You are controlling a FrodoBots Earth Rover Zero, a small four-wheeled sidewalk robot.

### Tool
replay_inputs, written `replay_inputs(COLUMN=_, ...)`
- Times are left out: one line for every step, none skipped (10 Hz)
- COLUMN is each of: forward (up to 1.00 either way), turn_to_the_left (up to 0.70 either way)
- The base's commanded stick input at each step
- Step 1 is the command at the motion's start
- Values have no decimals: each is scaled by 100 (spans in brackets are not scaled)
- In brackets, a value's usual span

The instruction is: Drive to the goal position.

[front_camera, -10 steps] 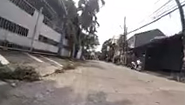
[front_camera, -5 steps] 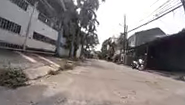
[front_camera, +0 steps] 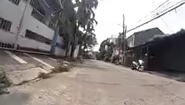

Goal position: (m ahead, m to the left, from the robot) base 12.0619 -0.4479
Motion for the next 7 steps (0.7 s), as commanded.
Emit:
replay_inputs(forward=85, turn_to_the_left=-23)
replay_inputs(forward=85, turn_to_the_left=-30)
replay_inputs(forward=85, turn_to_the_left=-22)
replay_inputs(forward=85, turn_to_the_left=0)
replay_inputs(forward=85, turn_to_the_left=0)
replay_inputs(forward=85, turn_to_the_left=0)
replay_inputs(forward=85, turn_to_the_left=0)
